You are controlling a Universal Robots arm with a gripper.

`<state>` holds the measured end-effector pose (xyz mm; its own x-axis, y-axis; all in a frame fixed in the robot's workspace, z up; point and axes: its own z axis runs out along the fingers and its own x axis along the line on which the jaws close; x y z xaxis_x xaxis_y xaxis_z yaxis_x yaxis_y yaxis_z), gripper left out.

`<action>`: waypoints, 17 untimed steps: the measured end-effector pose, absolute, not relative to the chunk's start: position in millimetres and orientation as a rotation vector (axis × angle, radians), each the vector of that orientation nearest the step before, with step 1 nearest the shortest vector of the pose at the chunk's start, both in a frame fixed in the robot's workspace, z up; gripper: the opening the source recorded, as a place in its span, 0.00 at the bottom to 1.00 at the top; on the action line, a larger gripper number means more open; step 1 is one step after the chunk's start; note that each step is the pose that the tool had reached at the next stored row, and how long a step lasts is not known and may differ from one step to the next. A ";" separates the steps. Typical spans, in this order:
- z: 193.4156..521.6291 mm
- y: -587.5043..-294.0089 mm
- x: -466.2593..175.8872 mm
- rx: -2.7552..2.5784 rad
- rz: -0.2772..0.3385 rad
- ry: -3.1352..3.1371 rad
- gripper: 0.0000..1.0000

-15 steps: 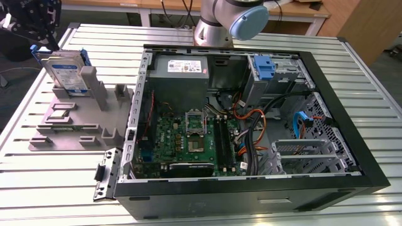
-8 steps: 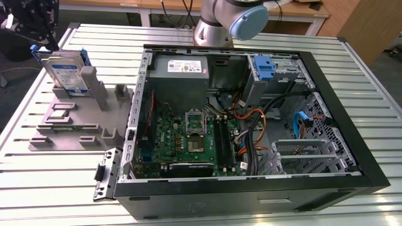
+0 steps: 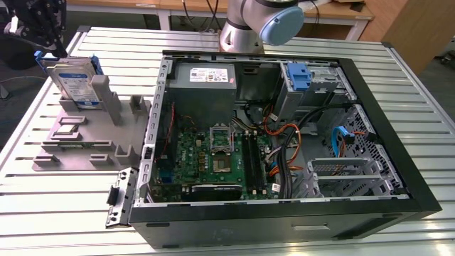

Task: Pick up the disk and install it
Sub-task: 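Pick up the disk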

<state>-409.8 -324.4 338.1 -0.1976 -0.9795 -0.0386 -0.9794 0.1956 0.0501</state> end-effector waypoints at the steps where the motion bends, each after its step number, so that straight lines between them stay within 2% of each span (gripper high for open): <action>1: 337.9 -324.4 -409.8 1.999 -0.099 -2.419 0.10; 17: 334.8 -324.1 -407.0 2.066 -0.109 -2.366 0.10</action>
<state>-407.0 -324.1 334.8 -0.1359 -0.9896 -0.0466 -0.9897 0.1335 0.0518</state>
